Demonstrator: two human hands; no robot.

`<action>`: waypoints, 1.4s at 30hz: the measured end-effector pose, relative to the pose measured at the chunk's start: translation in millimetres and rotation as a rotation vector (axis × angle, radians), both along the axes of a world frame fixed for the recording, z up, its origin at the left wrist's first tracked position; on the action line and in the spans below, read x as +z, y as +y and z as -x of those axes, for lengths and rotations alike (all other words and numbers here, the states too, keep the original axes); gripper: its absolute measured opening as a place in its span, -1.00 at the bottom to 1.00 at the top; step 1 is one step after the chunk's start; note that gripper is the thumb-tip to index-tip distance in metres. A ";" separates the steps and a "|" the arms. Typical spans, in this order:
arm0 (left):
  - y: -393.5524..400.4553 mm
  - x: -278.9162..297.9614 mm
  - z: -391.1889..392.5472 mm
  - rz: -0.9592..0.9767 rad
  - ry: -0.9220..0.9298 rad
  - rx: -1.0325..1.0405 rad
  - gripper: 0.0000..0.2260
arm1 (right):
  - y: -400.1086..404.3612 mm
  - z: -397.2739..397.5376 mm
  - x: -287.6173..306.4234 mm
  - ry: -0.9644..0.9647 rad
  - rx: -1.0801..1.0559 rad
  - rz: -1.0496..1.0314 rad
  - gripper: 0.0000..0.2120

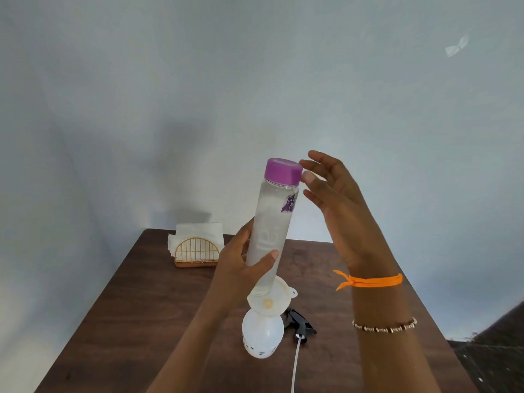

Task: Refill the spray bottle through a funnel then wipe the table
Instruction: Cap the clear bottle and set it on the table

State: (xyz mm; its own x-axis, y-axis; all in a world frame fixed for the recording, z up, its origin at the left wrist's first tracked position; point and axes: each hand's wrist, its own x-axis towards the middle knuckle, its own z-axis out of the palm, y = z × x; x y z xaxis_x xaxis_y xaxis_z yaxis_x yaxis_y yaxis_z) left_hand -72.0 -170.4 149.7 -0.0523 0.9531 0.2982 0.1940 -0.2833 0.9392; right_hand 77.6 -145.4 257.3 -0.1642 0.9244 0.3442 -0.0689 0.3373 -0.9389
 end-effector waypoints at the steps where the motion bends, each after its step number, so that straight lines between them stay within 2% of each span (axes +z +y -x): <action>1: 0.0 0.6 -0.7 0.001 0.005 -0.011 -0.60 | 3.0 1.4 -0.1 0.006 0.057 0.004 -0.52; 5: -0.4 4.0 -2.8 0.011 0.015 -0.087 -0.61 | 10.4 6.9 2.3 0.085 0.216 0.028 -0.52; 8: -0.1 5.0 -2.0 0.030 0.012 -0.151 -0.68 | 14.5 8.3 1.9 0.105 0.244 0.042 -0.60; 13: -0.2 4.9 -3.4 0.055 -0.032 -0.216 -0.68 | 19.0 11.1 -4.4 0.076 0.097 0.026 -0.67; 20: 3.7 1.3 -6.9 0.003 0.014 -0.111 -0.54 | 15.1 17.2 -9.7 0.059 -0.087 -0.009 -0.77; 25: 7.0 1.9 -10.7 -0.021 0.053 -0.051 -0.52 | 17.5 20.3 -11.8 0.072 -0.174 -0.015 -0.73; 33: 19.7 13.4 -5.8 -0.002 0.122 -0.039 -0.53 | 27.4 17.3 -7.4 -0.009 -0.242 -0.126 -0.75; 42: 36.2 -20.8 24.2 0.174 0.014 0.105 -0.66 | 65.7 16.5 -18.9 -0.097 -0.348 -0.162 -0.62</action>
